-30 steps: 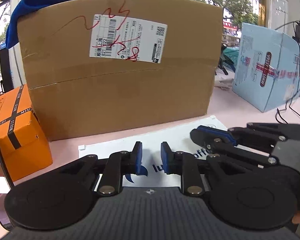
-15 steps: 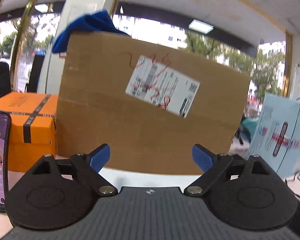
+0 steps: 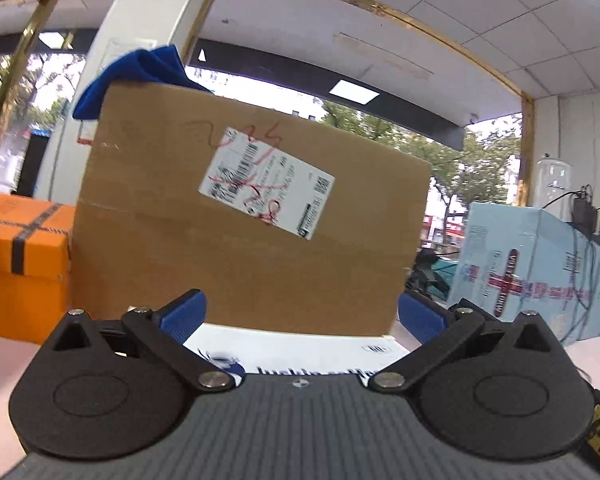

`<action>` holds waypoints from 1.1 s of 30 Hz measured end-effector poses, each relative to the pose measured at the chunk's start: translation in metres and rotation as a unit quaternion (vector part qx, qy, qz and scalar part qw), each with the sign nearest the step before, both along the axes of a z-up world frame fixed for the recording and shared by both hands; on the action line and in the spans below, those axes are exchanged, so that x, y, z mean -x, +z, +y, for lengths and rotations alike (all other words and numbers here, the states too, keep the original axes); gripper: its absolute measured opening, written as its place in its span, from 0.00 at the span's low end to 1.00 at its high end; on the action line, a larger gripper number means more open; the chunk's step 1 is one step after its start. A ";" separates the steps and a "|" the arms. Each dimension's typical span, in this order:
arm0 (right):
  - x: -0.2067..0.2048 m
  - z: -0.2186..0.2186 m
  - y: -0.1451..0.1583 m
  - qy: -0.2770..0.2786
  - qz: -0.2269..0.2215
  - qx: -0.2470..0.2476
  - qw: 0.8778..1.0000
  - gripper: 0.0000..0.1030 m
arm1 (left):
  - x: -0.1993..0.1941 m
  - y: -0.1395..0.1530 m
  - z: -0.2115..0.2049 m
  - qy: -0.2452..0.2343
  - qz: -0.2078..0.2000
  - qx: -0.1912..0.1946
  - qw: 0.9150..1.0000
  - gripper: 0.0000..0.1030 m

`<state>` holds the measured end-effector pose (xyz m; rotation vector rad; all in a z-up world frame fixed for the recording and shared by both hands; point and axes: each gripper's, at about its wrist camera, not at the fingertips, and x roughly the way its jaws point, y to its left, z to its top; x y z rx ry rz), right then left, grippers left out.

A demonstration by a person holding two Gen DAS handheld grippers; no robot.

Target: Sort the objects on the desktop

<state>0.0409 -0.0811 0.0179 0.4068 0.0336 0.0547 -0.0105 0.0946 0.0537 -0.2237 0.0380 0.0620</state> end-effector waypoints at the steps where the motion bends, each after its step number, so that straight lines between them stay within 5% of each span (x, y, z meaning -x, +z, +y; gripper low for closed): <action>1: 0.004 -0.002 0.000 -0.003 0.000 0.003 1.000 1.00 | 0.001 -0.002 0.000 -0.012 0.000 0.006 1.000 1.00; 8: 0.037 -0.019 0.002 -0.051 -0.022 0.061 0.997 1.00 | 0.019 -0.009 -0.019 -0.088 -0.034 -0.036 0.995 1.00; 13: 0.057 -0.040 0.003 -0.072 -0.059 0.146 0.985 1.00 | 0.039 -0.015 -0.045 -0.122 -0.067 -0.104 0.985 1.00; 16: 0.056 -0.071 0.003 -0.090 -0.070 0.141 0.983 1.00 | 0.053 -0.017 -0.063 -0.133 -0.086 -0.140 0.977 1.00; 24: 0.005 -0.112 0.013 -0.165 -0.081 0.224 0.957 1.00 | 0.028 -0.016 -0.125 -0.135 -0.019 -0.090 0.987 1.00; 29: -0.025 -0.160 0.022 -0.153 -0.019 0.190 0.970 1.00 | 0.003 -0.014 -0.180 -0.140 -0.025 -0.076 0.987 1.00; 33: -0.043 -0.205 0.026 -0.180 0.030 0.140 0.973 1.00 | -0.027 -0.018 -0.209 -0.138 0.027 -0.063 0.988 1.00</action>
